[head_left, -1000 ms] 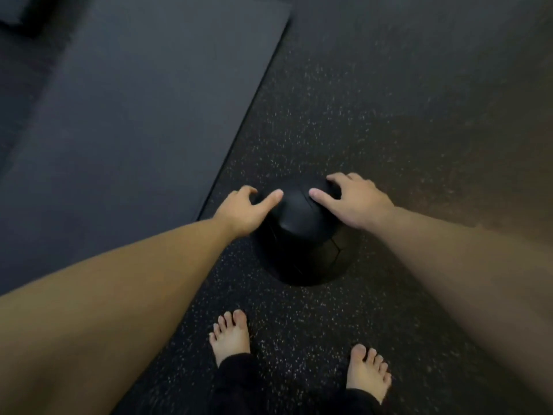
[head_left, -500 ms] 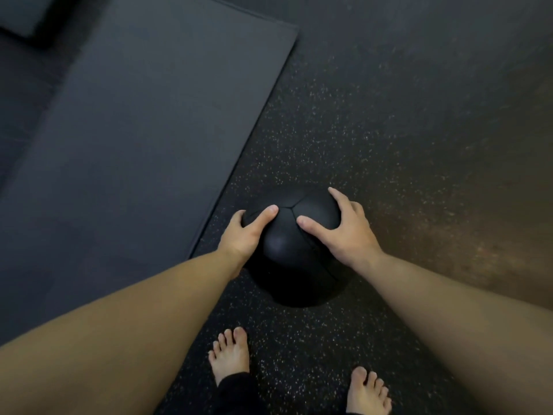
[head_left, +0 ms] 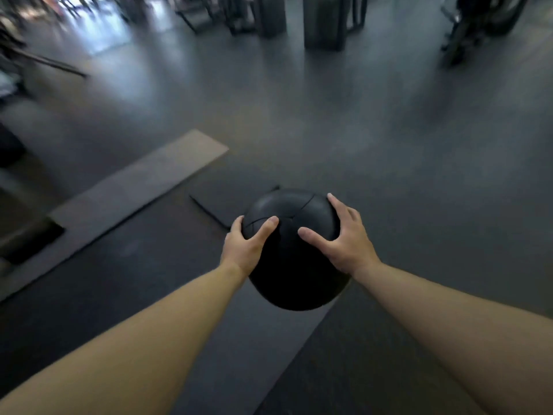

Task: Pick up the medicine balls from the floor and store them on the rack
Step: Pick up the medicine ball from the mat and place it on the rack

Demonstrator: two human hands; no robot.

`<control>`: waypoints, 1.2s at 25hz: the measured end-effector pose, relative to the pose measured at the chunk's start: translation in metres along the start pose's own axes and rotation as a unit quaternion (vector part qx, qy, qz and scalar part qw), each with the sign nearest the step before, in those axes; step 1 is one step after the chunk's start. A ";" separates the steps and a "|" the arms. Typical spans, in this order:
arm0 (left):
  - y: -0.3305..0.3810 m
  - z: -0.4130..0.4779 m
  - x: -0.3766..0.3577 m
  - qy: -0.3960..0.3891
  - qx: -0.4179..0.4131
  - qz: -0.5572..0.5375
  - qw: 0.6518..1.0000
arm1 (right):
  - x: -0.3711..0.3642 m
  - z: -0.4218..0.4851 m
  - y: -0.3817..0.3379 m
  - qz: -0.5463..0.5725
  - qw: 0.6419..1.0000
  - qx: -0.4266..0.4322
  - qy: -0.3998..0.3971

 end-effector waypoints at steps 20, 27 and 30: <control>-0.086 -0.807 0.648 0.650 -0.074 -0.143 0.743 | -0.226 -0.438 -0.811 0.327 0.739 0.481 -0.340; -0.269 -1.066 0.806 0.804 0.005 -0.120 0.583 | -0.390 -0.736 -0.991 0.406 0.610 0.509 -0.451; -0.323 -1.147 0.856 0.828 0.051 -0.103 0.549 | -0.440 -0.837 -1.042 0.445 0.570 0.492 -0.485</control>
Point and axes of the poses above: each hand's wrist, its own z-axis towards the middle knuckle, its own x-axis out of the back of the hand, y = z × x, the point moved 10 cm from there along z, towards the middle knuckle, and after that the axes turned 13 degrees about x, right-handed, at the moved point
